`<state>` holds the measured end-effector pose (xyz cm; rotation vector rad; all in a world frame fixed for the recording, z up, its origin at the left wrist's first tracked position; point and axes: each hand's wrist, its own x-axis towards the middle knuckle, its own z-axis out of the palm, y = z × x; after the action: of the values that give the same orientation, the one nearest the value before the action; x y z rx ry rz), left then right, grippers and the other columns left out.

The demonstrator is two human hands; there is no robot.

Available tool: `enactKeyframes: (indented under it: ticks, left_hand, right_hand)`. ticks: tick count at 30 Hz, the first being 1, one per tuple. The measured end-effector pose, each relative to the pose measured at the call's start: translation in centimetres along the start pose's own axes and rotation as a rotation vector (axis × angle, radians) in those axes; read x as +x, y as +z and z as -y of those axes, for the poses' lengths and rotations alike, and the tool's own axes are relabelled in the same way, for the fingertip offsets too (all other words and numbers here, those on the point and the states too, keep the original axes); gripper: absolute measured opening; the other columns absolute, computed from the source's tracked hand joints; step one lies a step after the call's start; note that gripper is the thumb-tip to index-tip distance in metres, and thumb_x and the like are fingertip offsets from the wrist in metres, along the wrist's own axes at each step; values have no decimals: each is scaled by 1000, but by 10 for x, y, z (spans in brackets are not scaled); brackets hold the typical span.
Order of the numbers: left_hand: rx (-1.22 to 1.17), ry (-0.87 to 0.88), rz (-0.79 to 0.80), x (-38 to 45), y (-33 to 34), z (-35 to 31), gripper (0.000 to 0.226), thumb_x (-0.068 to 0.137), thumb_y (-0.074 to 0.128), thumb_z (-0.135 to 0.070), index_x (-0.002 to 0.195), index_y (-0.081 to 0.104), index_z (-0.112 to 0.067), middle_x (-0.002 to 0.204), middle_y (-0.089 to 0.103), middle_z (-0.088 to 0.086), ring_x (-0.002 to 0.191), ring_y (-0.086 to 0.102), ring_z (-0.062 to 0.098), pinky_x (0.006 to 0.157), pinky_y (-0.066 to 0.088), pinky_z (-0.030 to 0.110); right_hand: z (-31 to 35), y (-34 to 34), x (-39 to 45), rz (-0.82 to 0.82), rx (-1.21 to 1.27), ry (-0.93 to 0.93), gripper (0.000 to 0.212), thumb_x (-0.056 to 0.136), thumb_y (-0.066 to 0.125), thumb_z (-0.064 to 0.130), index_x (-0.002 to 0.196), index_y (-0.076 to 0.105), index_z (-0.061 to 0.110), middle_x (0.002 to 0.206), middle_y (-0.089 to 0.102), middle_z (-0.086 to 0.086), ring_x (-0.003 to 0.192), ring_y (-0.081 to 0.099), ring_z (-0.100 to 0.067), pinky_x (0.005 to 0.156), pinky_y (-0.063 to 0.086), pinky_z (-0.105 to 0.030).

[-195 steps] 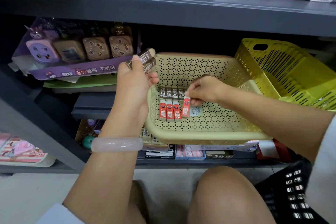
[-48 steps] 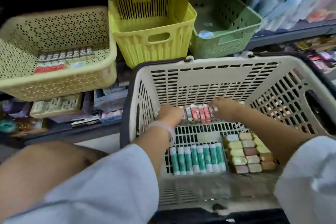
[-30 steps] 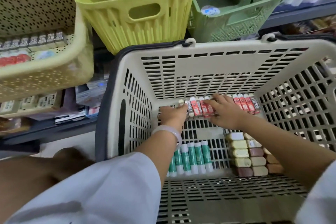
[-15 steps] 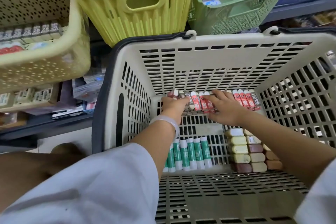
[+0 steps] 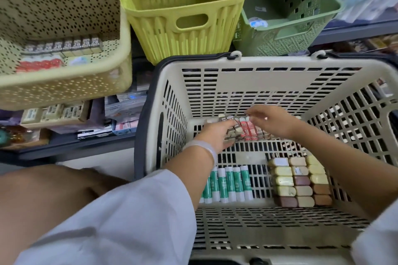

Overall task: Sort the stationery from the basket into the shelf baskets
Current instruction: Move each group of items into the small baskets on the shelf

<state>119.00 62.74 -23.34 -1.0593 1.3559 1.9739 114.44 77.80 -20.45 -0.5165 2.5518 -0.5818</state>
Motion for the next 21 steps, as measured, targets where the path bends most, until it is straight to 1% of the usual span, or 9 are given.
enactKeyframes:
  ticks: [2,4,5,7,9,12,16,18,21]
  left_hand:
    - [-48,24,105,-20,3,-11,14,83,67,-13,85,55,-6,90,61,14,80,60,21,73,55,29]
    - [-106,64,200,-42,3,-24,15,82,67,-10,89,54,-5,90,59,14,84,59,23,74,54,33]
    - [-116,101,219,-53,2,-30,22,81,67,-10,97,54,-5,96,59,15,88,58,25,73,55,35]
    - [-87,189,259,-73,-6,-37,37,82,66,-9,115,51,-11,111,58,16,96,60,26,71,56,37]
    - [-62,265,367,-95,-19,-43,26,85,62,-10,109,54,-18,112,60,13,96,62,25,76,55,41]
    - [-114,341,461,-130,-43,-53,14,89,58,-13,101,55,-18,111,62,12,93,64,26,77,56,45]
    - [-216,453,429,-179,-77,-71,9,89,56,-10,97,56,-13,84,69,14,71,71,25,62,58,39]
    - [-188,525,355,-199,-97,-80,9,89,56,-12,98,57,-12,85,68,15,65,70,22,59,58,35]
    - [-121,639,248,-222,-130,-95,6,89,57,-14,95,59,-15,83,68,13,63,70,21,56,56,31]
  right_hand:
    - [21,-10,-6,43,134,-27,37,96,46,26,132,48,20,93,60,0,85,61,-18,85,48,-33]
    - [42,-23,-16,57,268,-59,39,95,47,25,134,44,22,75,56,2,65,56,-12,65,49,-21]
    - [51,-31,-23,61,332,-81,41,95,48,23,135,43,23,71,53,2,60,53,-9,58,46,-17]
    - [70,-48,-38,100,417,-132,44,94,50,20,136,41,29,68,50,0,55,50,-4,54,44,-14]
    - [90,-62,-52,154,447,-180,42,91,53,18,131,45,29,67,50,0,53,51,-1,55,45,-12]
    - [126,-77,-65,178,566,-217,30,86,58,11,113,51,23,68,54,-2,53,55,-4,54,48,-16]
    - [178,-82,-72,144,801,-305,27,73,64,17,91,44,17,55,58,3,47,51,-7,48,46,-15]
    - [206,-81,-70,126,879,-363,23,73,64,20,82,43,18,52,57,3,46,50,-7,46,43,-15]
    - [250,-74,-58,70,877,-412,23,78,63,22,69,42,19,57,58,5,49,53,-6,47,36,-15]
